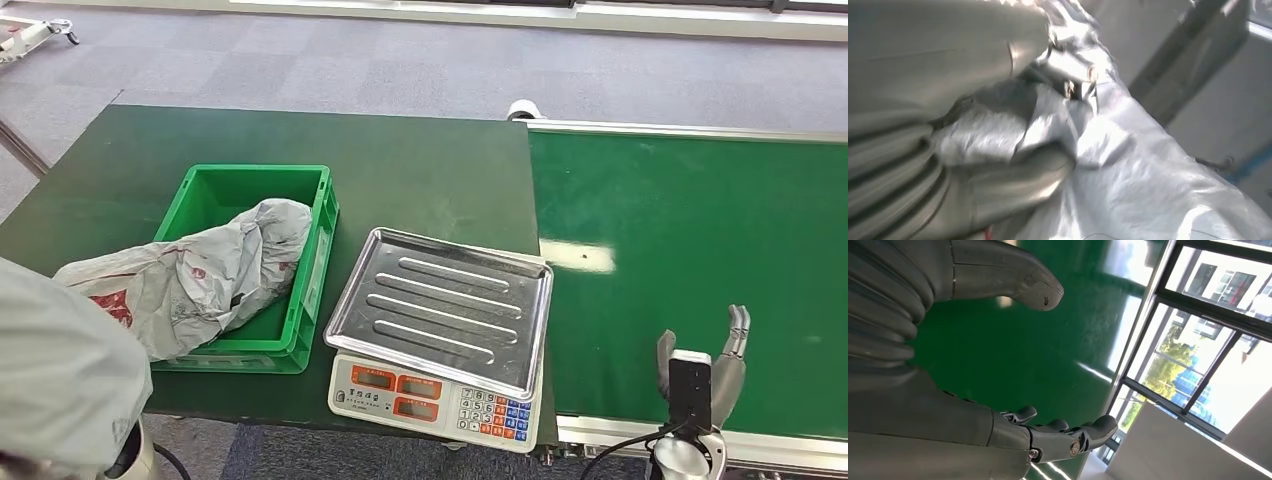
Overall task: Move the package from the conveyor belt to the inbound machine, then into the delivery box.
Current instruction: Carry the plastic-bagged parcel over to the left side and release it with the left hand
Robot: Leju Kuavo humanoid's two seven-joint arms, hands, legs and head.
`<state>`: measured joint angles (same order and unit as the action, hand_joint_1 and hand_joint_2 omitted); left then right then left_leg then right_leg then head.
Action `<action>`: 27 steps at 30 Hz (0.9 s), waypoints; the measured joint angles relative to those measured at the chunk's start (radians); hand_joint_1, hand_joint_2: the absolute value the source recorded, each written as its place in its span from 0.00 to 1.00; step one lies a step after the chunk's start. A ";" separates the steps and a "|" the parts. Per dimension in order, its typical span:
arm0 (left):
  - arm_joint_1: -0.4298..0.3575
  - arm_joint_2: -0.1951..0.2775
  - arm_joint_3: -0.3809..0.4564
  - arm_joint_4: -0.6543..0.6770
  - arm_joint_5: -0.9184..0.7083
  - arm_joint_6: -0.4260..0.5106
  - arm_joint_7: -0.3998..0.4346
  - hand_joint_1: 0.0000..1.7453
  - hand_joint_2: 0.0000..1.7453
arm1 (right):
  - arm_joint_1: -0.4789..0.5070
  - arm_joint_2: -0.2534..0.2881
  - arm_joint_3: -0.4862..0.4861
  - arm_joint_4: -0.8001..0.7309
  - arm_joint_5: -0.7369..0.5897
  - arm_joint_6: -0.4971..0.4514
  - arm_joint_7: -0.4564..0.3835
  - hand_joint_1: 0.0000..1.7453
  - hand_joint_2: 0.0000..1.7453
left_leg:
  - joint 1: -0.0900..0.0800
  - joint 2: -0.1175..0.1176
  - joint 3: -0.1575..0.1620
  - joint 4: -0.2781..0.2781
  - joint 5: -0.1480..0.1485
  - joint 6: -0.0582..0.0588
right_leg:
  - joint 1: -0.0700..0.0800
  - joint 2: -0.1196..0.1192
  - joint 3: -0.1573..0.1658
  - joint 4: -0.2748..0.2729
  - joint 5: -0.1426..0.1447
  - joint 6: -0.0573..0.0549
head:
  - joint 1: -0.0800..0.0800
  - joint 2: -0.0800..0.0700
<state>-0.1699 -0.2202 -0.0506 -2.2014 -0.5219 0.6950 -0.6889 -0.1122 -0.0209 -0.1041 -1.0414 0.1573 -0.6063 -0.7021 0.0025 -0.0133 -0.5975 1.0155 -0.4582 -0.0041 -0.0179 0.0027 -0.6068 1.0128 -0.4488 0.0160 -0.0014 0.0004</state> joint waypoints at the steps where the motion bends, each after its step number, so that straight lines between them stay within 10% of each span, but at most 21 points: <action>1: -0.011 -0.004 0.022 0.028 -0.019 0.000 0.006 1.00 1.00 | 0.007 -0.001 0.000 -0.006 -0.007 -0.002 0.000 0.00 1.00 | 0.000 0.000 0.000 0.000 0.000 0.000 | 0.000 0.000 0.000 0.000 0.000 0.000 | 0.000 0.000; 6: -0.053 -0.031 0.119 0.234 -0.259 0.001 0.073 1.00 1.00 | 0.027 -0.004 -0.002 -0.029 0.009 -0.002 0.000 0.00 1.00 | 0.000 0.001 0.002 0.000 0.000 0.000 | 0.000 0.001 0.001 0.000 0.000 -0.001 | 0.000 0.000; 12: -0.160 0.004 0.136 0.687 -0.697 -0.064 0.590 1.00 1.00 | 0.008 -0.001 -0.029 -0.028 0.070 0.053 0.000 0.00 1.00 | 0.000 0.002 0.002 0.000 0.002 -0.001 | 0.000 0.002 0.000 0.000 0.003 -0.002 | 0.000 0.000; 27: -0.252 0.120 0.080 1.192 -0.819 -0.239 0.790 1.00 1.00 | -0.028 0.000 -0.035 -0.001 0.087 0.073 0.000 0.00 1.00 | 0.000 0.004 0.000 0.000 0.001 -0.003 | 0.000 0.004 -0.002 0.000 0.002 -0.002 | 0.000 0.000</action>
<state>-0.4219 -0.0998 0.0298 -1.0092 -1.3411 0.4565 0.1015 -0.1398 -0.0205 -0.1389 -1.0425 0.2441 -0.5334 -0.7018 0.0028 -0.0090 -0.5974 1.0152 -0.4568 -0.0067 -0.0176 0.0064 -0.6090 1.0128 -0.4467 0.0135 -0.0012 0.0004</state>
